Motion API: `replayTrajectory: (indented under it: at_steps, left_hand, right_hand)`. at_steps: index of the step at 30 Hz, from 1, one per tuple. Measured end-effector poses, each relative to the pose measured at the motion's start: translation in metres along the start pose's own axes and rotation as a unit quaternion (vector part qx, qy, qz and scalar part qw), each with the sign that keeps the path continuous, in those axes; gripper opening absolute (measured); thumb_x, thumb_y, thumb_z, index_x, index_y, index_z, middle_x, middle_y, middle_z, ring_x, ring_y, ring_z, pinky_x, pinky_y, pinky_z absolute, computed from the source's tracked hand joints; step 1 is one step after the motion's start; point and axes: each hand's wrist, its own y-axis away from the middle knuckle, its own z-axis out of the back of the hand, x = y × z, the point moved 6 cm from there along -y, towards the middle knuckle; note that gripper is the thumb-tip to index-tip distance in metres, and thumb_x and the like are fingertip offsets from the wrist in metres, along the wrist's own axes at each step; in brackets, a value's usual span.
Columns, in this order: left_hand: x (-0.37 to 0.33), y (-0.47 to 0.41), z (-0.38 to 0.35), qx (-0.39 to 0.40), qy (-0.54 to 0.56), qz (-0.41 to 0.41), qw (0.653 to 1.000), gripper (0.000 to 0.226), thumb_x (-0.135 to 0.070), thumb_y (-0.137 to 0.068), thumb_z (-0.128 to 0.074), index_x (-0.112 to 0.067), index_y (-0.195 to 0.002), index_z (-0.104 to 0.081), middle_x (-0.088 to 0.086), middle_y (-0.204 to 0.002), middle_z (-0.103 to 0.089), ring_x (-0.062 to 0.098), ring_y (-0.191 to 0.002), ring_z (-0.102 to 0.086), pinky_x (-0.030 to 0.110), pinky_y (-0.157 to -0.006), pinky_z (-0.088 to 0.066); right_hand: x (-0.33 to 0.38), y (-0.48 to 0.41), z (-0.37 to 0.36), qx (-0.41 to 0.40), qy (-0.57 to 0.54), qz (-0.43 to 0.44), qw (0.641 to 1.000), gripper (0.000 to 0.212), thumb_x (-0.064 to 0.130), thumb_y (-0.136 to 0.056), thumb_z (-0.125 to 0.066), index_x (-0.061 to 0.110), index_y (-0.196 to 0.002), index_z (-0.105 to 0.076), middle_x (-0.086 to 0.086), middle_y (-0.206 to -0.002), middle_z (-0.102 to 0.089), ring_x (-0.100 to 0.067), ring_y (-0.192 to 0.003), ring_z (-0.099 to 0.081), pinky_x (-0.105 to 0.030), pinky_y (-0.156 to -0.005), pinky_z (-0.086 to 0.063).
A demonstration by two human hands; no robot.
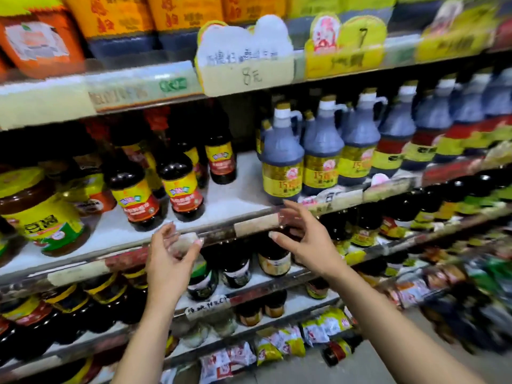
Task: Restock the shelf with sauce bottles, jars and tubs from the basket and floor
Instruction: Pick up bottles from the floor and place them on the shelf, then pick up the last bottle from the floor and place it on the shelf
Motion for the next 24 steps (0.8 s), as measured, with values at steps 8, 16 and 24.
replayTrajectory:
  at_steps: [8,16,24]
  left_hand:
    - [-0.02,0.079,-0.143,0.151,0.005,0.007,0.989,0.049,-0.013,-0.079,-0.07,-0.013,-0.122,-0.046,0.001,-0.12,-0.052,0.014,-0.107,-0.054,0.036,-0.091,-0.047]
    - [-0.011,0.127,-0.272,0.322,-0.01,0.012,0.947,0.039,-0.013,-0.081,-0.067,-0.018,-0.114,-0.047,-0.001,-0.109,-0.053,0.015,-0.098,-0.057,0.029,-0.082,-0.046]
    - [0.034,0.148,-0.394,0.472,-0.024,0.056,0.88,0.037,-0.005,-0.081,-0.066,-0.017,-0.108,-0.044,0.005,-0.112,-0.051,0.018,-0.1,-0.055,0.019,-0.074,-0.046]
  right_hand:
    - [-0.065,0.077,0.127,-0.072,0.039,-0.1,0.992,0.064,0.034,-0.08,-0.07,0.028,-0.135,-0.038,0.006,-0.127,-0.05,-0.011,-0.12,-0.049,-0.037,-0.1,-0.044]
    - [-0.138,0.142,0.21,-0.177,0.053,-0.219,0.958,0.065,0.033,-0.076,-0.073,0.025,-0.133,-0.042,0.004,-0.118,-0.052,-0.015,-0.105,-0.057,-0.035,-0.093,-0.048]
    - [-0.227,0.174,0.253,-0.259,0.034,-0.346,0.901,0.058,0.024,-0.079,-0.071,0.018,-0.13,-0.044,0.001,-0.125,-0.049,-0.014,-0.109,-0.051,-0.03,-0.093,-0.045]
